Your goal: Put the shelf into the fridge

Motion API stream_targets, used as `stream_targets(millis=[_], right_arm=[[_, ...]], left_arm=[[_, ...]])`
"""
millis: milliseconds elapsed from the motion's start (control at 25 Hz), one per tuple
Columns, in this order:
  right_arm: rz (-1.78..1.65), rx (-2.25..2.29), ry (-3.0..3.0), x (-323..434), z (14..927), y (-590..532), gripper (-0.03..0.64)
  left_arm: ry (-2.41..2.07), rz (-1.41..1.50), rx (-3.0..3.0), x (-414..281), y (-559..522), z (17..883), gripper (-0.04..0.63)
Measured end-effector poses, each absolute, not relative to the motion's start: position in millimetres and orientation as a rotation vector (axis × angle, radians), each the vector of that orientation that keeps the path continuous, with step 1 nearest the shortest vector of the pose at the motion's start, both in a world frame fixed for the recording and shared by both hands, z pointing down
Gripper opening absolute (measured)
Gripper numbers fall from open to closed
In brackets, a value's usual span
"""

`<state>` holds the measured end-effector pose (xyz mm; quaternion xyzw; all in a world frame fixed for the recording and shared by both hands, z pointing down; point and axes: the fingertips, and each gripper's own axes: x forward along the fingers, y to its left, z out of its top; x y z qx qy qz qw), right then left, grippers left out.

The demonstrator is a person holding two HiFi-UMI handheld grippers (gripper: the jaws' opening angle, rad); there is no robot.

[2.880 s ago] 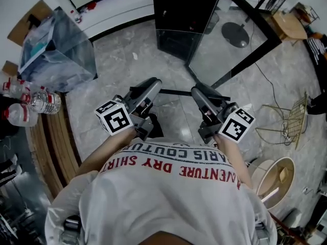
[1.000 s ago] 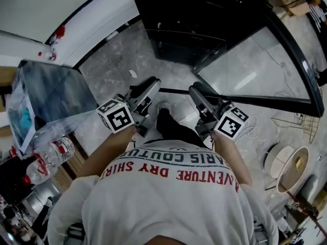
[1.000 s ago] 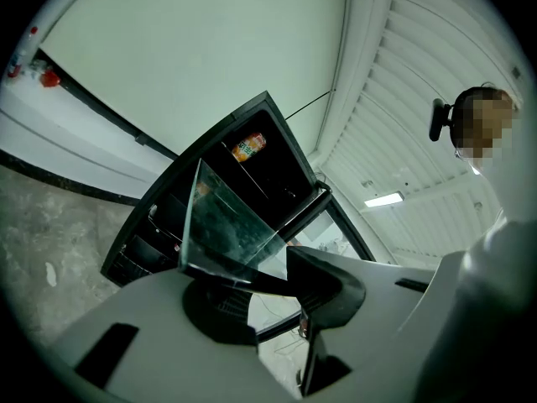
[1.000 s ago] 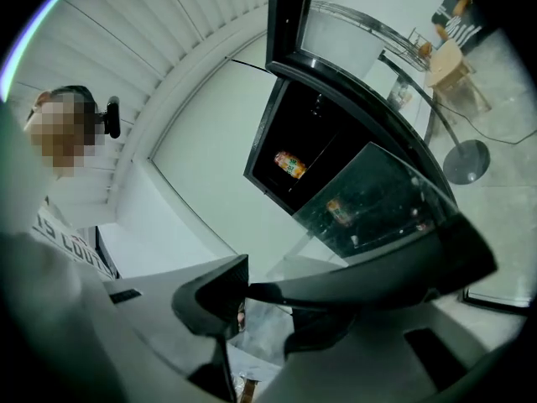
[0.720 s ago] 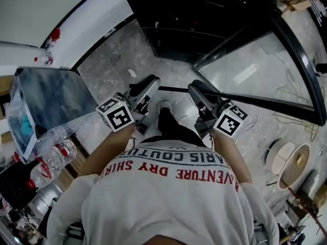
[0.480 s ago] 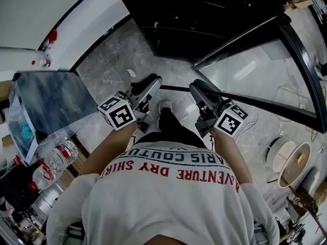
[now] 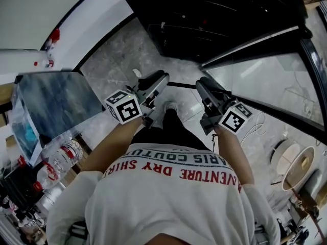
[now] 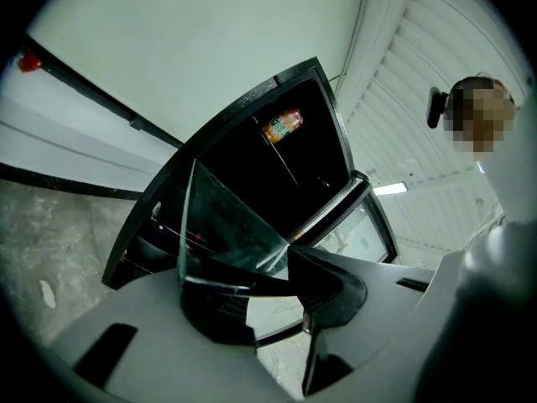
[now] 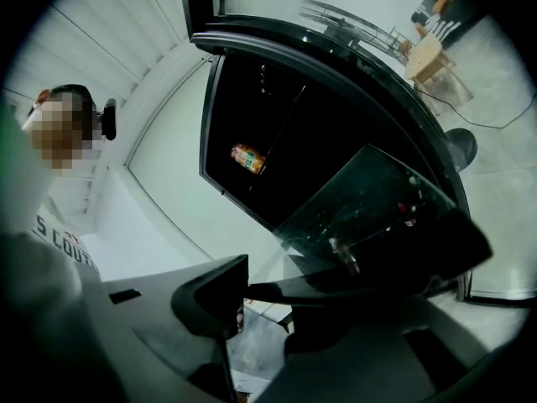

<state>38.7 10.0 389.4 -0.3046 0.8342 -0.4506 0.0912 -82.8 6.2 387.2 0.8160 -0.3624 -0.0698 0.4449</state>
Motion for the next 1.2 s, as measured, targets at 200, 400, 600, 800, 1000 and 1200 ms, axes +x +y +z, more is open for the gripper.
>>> stream_targets(millis=[200,400,600,800,1000,1200], right_arm=[[-1.332,-0.934,2.487,43.1,392.8,8.8,0.138],[-1.357,-0.95,2.47,42.0,421.7,-9.0,0.14],[-1.337,-0.972,2.485,43.0,426.8,-21.4,0.14],[-1.324,-0.99,2.469,44.6,434.9,-31.3,0.141],[-1.329,-1.012,2.452,44.5,444.2,-39.9,0.141],[-1.33,-1.027,2.452,43.2,451.9,-50.2,0.141]], left_arm=[[-0.871,-0.164,2.017,-78.0,4.7,392.6,0.14],[-0.863,-0.143,2.001,-79.5,-15.1,420.2,0.14],[-0.852,-0.153,1.997,-78.7,-28.1,427.9,0.14],[-0.844,-0.144,2.008,-77.0,-40.5,435.4,0.14],[-0.835,-0.131,2.007,-77.3,-50.8,444.3,0.14],[-0.833,-0.132,2.006,-78.6,-61.0,452.7,0.14]])
